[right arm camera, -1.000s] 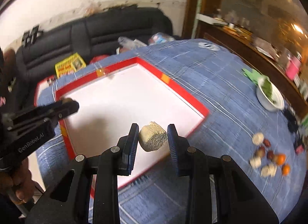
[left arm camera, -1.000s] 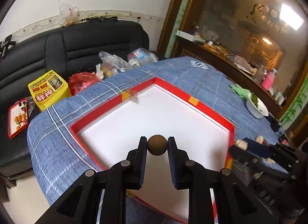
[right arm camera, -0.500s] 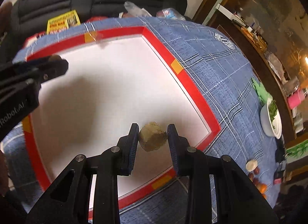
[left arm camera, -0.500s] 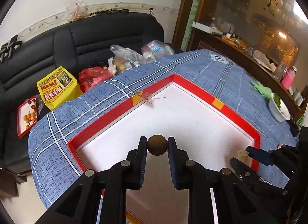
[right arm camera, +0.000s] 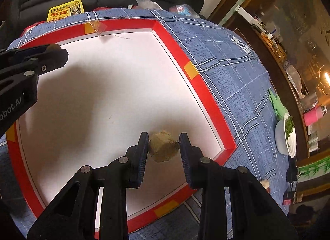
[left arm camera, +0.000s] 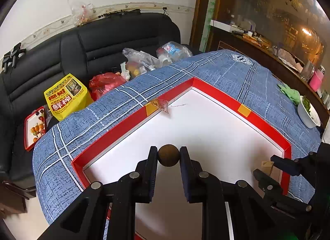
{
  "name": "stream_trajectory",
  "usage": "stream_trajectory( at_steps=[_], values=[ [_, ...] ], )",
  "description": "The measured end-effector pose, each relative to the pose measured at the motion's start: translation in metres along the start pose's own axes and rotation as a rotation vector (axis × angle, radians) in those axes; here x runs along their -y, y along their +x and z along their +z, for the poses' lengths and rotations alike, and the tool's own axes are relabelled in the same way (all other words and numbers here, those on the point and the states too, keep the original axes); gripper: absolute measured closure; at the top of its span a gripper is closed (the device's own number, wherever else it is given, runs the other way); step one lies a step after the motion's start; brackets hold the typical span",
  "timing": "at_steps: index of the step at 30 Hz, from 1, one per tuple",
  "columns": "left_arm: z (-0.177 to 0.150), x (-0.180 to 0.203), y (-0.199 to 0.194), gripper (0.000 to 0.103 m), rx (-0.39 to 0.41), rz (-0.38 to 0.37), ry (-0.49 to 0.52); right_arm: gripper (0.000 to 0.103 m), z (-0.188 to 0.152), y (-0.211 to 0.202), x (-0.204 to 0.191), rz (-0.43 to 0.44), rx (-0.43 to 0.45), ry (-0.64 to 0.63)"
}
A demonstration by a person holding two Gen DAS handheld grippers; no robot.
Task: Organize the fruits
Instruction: 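Open both tools to drop the chunk and longan into the box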
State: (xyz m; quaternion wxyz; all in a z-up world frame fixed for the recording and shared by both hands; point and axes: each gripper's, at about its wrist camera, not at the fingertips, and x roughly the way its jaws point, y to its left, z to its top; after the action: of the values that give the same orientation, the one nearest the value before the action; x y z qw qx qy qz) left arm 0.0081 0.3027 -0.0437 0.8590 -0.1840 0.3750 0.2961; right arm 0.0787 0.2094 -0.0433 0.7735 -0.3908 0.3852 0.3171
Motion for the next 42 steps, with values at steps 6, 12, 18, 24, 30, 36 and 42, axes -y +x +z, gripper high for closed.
stream_trajectory(
  at_steps=[6, 12, 18, 24, 30, 36, 42],
  values=[
    [0.001, 0.001, 0.003, 0.083, -0.006, -0.001, 0.004, 0.073, 0.001, 0.002, 0.001, -0.006, 0.005, 0.005],
    [0.001, 0.001, 0.004, 0.083, -0.007, 0.006, 0.002, 0.073, 0.002, 0.004, 0.003, -0.005, 0.011, 0.012],
    [0.001, -0.002, 0.002, 0.083, 0.003, 0.011, -0.007, 0.073, 0.004, 0.003, 0.004, -0.010, 0.019, 0.021],
    [0.001, -0.003, 0.001, 0.083, -0.005, 0.010, -0.011, 0.073, 0.004, -0.001, 0.003, -0.024, 0.034, 0.019],
    [0.002, -0.009, 0.000, 0.030, -0.019, 0.004, -0.052, 0.068, 0.003, 0.000, 0.005, -0.046, 0.031, 0.019],
    [0.001, -0.016, -0.016, 0.030, -0.021, -0.048, -0.117, 0.045, -0.003, -0.012, 0.013, -0.065, 0.069, 0.055],
    [-0.010, -0.014, -0.076, 0.029, 0.234, -0.142, -0.175, 0.031, -0.047, -0.061, 0.053, 0.009, 0.227, 0.248]
  ],
)
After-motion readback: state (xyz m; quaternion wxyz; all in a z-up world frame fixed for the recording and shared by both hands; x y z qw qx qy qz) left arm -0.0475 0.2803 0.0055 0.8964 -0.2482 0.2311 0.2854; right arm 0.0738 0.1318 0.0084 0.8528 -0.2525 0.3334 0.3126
